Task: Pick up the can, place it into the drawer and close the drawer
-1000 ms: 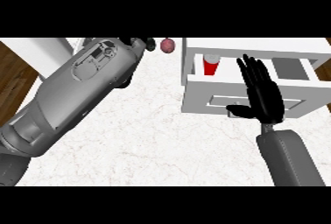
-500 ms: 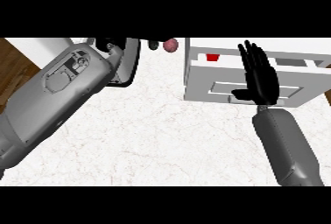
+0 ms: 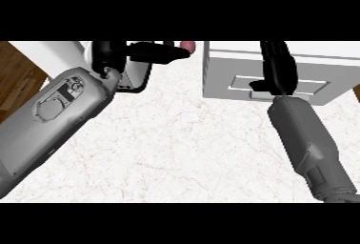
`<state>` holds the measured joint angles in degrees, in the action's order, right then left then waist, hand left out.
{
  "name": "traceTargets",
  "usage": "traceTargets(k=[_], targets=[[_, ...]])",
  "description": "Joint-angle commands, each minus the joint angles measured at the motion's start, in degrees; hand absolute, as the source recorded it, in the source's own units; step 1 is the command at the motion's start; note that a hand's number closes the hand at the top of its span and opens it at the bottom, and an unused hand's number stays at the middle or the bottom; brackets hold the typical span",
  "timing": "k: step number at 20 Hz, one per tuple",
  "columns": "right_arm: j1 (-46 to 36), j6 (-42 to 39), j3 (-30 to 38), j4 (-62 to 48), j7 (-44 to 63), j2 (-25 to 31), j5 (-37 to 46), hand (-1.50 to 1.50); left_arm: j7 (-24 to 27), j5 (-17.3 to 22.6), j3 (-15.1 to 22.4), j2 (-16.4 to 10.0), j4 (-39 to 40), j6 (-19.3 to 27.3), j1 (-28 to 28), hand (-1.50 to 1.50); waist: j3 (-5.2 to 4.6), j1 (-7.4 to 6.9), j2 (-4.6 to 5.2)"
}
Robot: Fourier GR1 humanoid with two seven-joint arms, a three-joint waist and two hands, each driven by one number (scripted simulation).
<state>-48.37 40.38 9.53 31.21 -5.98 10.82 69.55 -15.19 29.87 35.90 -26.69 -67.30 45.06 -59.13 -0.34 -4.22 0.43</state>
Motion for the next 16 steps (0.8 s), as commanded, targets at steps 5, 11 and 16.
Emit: traceTargets(k=[5, 11, 16], targets=[[-10.0, 1.3, 2.6, -11.6, 0.2, 2.1, 0.0, -1.5, -2.5, 0.0, -1.8, -5.0, -7.3, -2.5, 3.8, -1.5, 0.47, -1.62, 0.87], [-13.9, 3.0, 3.7, -15.7, 0.8, 0.7, -0.1, -1.5, 1.9, -3.0, -0.3, -2.3, -8.1, -0.3, 10.2, -1.5, 0.45, -0.74, 1.18], [-16.9, 2.3, 4.9, -17.2, 0.8, 1.0, -0.7, -1.5, 1.7, -3.4, -0.6, -3.4, -10.4, -0.8, 12.2, -1.5, 0.48, -1.62, 1.37]])
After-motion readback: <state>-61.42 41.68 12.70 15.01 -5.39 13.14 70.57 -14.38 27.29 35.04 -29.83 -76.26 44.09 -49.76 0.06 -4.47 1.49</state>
